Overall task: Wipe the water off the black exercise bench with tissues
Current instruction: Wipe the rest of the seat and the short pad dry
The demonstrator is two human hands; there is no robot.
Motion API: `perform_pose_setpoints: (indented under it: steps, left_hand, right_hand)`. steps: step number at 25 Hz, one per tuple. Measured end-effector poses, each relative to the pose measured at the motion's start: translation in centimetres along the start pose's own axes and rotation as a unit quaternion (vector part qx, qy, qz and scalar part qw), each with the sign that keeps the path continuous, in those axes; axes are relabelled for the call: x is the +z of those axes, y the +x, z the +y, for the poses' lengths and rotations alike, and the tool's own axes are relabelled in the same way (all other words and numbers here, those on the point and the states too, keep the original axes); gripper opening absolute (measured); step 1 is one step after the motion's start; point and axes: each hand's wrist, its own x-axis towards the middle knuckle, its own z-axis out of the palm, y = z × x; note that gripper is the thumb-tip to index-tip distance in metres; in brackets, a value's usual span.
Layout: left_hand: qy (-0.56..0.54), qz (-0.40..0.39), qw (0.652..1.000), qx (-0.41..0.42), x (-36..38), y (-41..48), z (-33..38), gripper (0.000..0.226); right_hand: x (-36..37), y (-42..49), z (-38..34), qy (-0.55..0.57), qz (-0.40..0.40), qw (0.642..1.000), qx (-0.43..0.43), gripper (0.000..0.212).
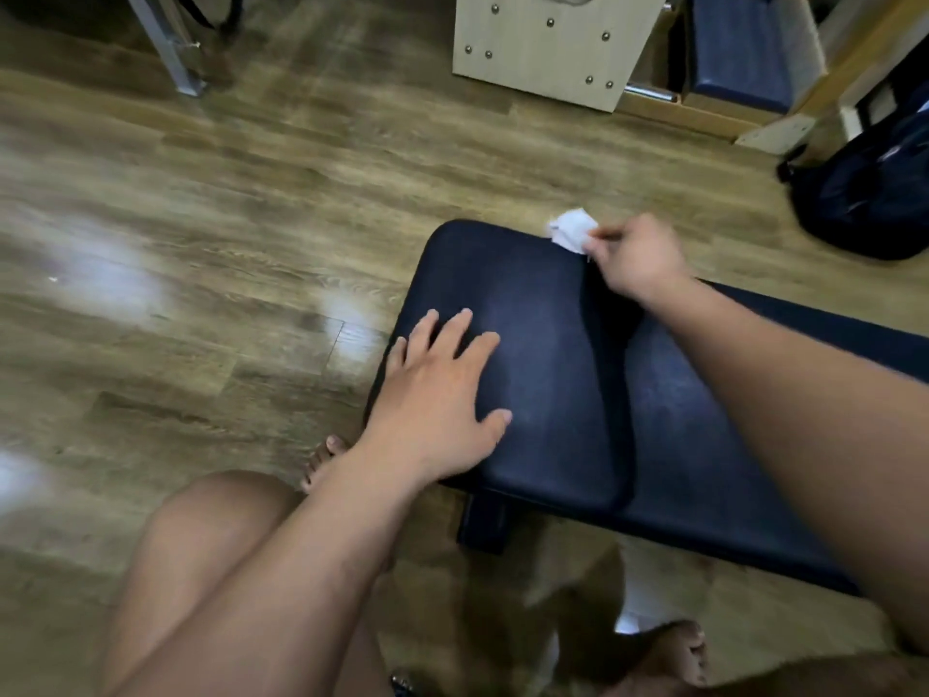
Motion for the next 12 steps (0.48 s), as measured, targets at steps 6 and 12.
perform_pose_setpoints:
  steps: [6,12]
  left_hand:
    - [0.126,-0.148,0.981,-0.011,-1.2,2.7,1.1,0.119]
    - [0.154,-0.152,0.975,-0.041,-1.0,2.7,2.2,0.125]
  right_hand:
    - [-1.1,-23.1,-0.8,0.015,-0.044,0.989,-0.143,0.019]
    - [-3.7,-12.0,3.4,-0.169,0.005,0.980,-0.101,0.019]
